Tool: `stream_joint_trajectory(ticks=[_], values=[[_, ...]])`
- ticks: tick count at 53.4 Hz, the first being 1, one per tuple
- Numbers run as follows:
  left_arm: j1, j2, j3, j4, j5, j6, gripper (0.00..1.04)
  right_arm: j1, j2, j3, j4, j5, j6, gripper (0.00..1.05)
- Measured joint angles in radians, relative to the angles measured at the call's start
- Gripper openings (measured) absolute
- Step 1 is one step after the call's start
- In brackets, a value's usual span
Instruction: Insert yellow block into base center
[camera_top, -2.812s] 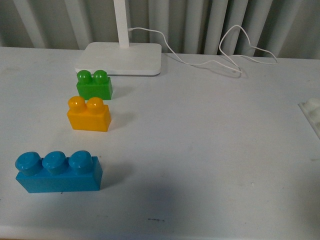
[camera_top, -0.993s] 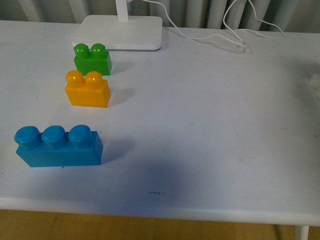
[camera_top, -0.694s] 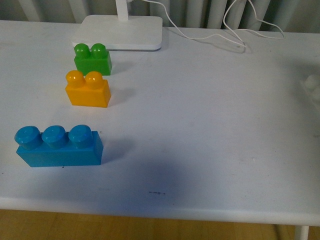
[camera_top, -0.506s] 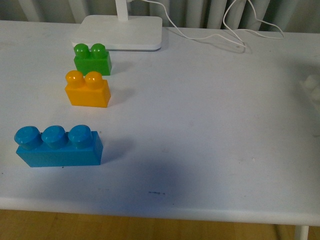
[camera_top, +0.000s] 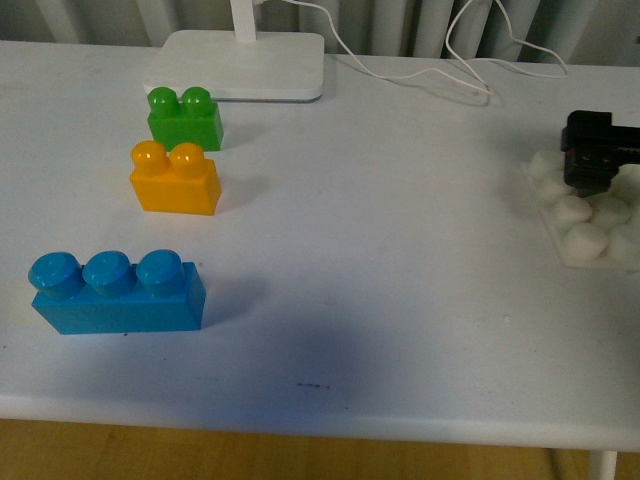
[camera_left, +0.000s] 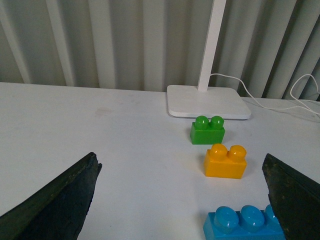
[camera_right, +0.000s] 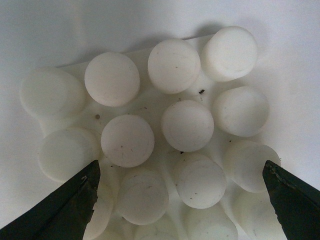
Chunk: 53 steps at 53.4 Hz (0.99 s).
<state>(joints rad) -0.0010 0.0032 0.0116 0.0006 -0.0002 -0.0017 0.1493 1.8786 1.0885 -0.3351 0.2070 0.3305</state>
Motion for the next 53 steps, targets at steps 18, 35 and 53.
stream_joint_trajectory(ticks=[18,35,53], values=[[0.0,0.0,0.0,0.0,0.0,0.0,0.98,0.2,0.024,0.033,-0.027,0.066,0.221,0.95],[0.0,0.0,0.0,0.0,0.0,0.0,0.98,0.378,0.073,0.095,-0.083,0.073,0.327,0.96],[0.0,0.0,0.0,0.0,0.0,0.0,0.98,0.444,0.139,0.182,-0.124,0.102,0.441,0.96]])
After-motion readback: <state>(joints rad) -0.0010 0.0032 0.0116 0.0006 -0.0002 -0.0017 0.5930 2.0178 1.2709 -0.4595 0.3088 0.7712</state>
